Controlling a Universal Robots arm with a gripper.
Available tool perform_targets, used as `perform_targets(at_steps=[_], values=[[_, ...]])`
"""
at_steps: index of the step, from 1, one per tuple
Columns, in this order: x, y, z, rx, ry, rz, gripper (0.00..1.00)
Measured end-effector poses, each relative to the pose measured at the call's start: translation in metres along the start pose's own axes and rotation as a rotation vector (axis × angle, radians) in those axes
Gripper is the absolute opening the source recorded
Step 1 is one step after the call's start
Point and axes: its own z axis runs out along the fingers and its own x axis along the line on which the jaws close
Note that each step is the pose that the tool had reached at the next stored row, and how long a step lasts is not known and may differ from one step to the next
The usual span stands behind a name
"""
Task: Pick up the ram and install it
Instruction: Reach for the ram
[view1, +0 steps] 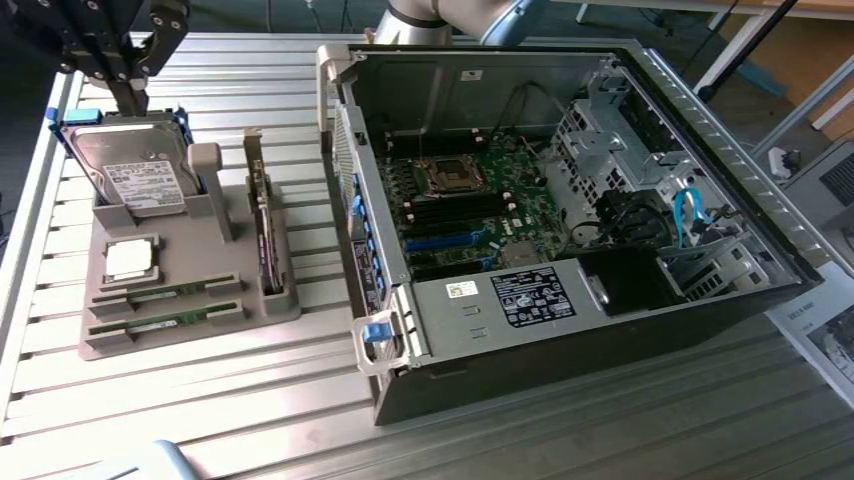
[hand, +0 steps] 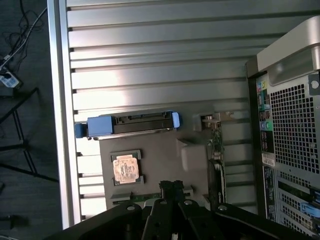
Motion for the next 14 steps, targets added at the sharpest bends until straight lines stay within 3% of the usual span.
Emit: perform_targets(at_steps=[14], values=[[0.011,-0.0334,-0.0016,-0.0001,-0.0001,0.000,0.10]])
